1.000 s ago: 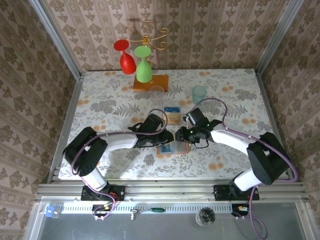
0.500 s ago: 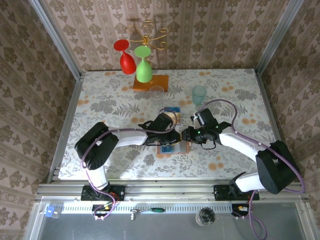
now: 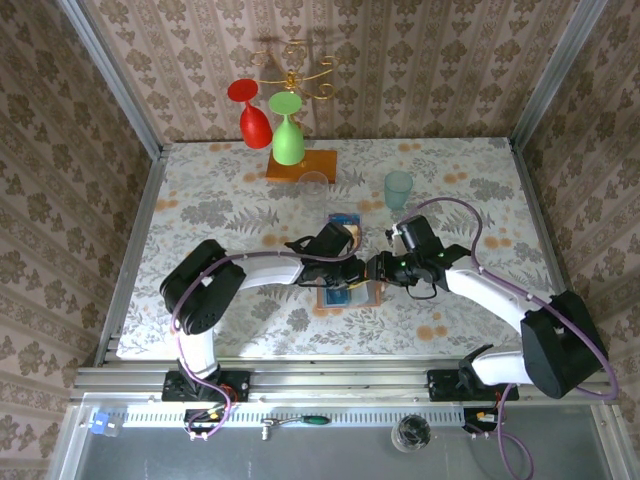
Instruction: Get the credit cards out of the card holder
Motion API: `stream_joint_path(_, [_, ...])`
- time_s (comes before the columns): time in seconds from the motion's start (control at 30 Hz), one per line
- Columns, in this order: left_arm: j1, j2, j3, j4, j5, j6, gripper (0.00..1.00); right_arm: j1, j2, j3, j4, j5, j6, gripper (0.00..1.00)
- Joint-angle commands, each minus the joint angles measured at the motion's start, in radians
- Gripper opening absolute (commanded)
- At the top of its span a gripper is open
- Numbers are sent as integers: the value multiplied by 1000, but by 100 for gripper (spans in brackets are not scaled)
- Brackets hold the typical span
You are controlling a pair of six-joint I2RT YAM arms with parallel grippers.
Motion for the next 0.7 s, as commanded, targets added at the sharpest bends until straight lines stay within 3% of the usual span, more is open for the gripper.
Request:
stream_joint_path(0.0, [2,-3,59,-32,27,39,28,-3,-32,-5,-50,2,-8,36])
stream_joint_path(0.4, [45,-20,63,-18,77,71,28,-5,-57,3,-50,20,31,36])
stream_joint_path(0.67, [97,-66,-36,51,112,71,28,14,-2,9,-15,19,81,36])
